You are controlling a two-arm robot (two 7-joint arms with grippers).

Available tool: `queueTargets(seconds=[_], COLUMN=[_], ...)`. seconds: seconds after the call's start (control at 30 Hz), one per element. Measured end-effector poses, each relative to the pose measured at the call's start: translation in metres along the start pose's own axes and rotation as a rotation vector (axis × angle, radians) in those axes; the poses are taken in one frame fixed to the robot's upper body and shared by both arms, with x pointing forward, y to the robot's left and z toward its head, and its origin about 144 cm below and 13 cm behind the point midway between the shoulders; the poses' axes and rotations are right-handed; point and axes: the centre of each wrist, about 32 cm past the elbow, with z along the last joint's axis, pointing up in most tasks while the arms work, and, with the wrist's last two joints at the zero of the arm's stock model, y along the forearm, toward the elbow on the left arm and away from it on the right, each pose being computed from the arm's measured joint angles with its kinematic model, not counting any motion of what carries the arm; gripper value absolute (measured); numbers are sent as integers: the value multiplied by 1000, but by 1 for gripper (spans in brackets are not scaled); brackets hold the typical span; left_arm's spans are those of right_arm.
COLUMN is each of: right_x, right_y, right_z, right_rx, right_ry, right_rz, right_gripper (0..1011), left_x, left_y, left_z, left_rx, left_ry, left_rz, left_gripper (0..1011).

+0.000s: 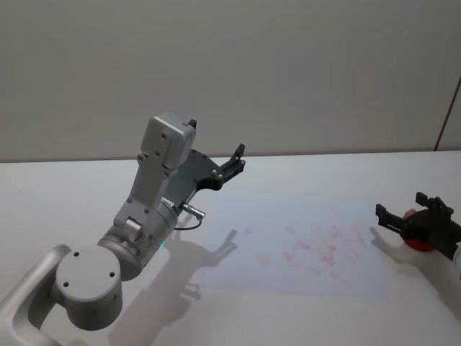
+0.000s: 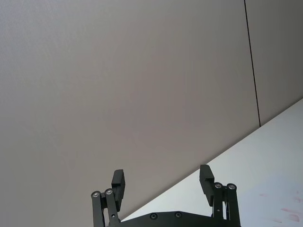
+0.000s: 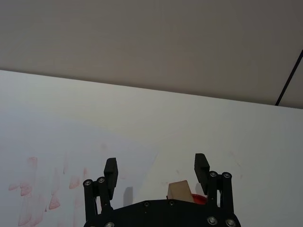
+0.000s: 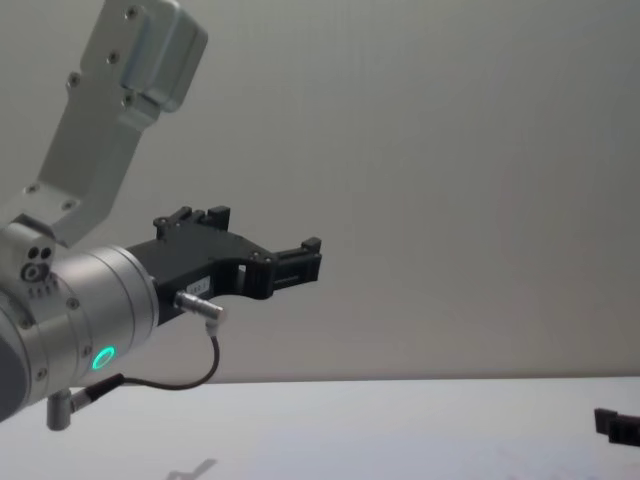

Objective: Use the one hand to pick up the stamp and affix it onto the A4 paper.

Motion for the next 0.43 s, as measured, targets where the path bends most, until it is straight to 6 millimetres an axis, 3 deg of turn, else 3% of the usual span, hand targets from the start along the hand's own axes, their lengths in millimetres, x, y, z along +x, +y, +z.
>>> queueTargets(seconds=[0.43], right_x=[-8], right_y=[-7], right_z=[5], right_rx=[33], right_ry=[15], right_rz=[-47], right_gripper=[1001], left_x=[0], left_y=[0], left_z=[0], left_rx=[0], left_ry=[0], left_rz=[0], left_gripper=[1001])
